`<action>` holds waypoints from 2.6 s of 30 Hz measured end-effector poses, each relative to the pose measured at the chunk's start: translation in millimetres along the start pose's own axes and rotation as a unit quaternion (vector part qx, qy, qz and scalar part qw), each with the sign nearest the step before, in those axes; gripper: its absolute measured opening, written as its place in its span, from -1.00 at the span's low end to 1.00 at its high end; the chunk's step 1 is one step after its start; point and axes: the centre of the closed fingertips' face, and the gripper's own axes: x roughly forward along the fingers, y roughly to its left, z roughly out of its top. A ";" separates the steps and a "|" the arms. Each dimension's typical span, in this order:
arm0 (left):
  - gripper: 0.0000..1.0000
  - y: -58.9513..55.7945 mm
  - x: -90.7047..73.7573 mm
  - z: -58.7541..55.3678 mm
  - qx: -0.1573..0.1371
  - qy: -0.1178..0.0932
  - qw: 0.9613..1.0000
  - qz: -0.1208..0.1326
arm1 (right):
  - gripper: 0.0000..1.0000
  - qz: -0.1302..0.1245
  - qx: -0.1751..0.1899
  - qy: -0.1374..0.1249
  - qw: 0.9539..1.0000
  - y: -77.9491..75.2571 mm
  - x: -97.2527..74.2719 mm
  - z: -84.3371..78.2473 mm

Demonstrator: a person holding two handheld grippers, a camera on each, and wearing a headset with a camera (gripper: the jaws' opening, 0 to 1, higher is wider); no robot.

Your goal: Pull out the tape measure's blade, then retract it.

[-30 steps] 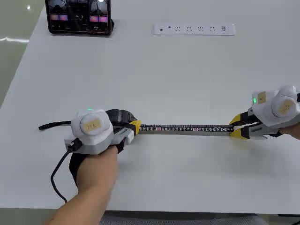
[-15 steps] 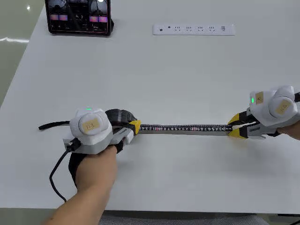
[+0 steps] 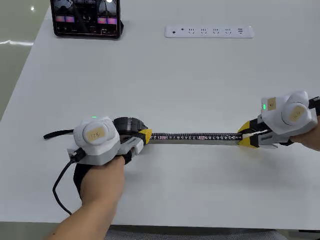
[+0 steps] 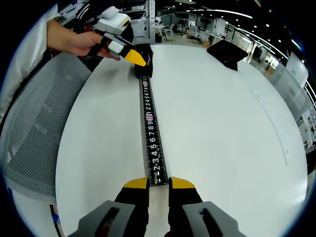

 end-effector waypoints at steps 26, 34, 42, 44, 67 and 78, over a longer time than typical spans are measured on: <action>0.17 -0.7 -2.0 1.0 -0.014 -0.003 1.000 -0.014 | -0.78 0.016 -0.008 -0.030 0.999 1.0 19.5 39.5; 0.17 -0.6 -2.1 1.3 -0.015 -0.006 1.000 -0.017 | -0.78 0.018 -0.009 -0.038 0.999 0.8 24.5 48.5; 0.18 0.2 -1.3 1.5 -0.017 -0.006 1.000 -0.018 | -0.78 0.024 -0.011 -0.046 0.999 2.0 31.3 61.2; 0.18 0.3 -1.1 1.6 -0.018 -0.005 1.000 -0.019 | -0.78 0.023 -0.014 -0.047 0.999 0.7 32.2 63.0; 0.18 1.7 0.0 1.8 -0.025 -0.007 0.999 -0.025 | -0.78 0.039 -0.017 -0.067 0.997 7.9 49.4 94.4; 0.18 2.1 -0.4 1.8 -0.028 -0.007 0.999 -0.027 | -0.78 0.050 -0.016 -0.078 0.996 8.1 60.9 109.7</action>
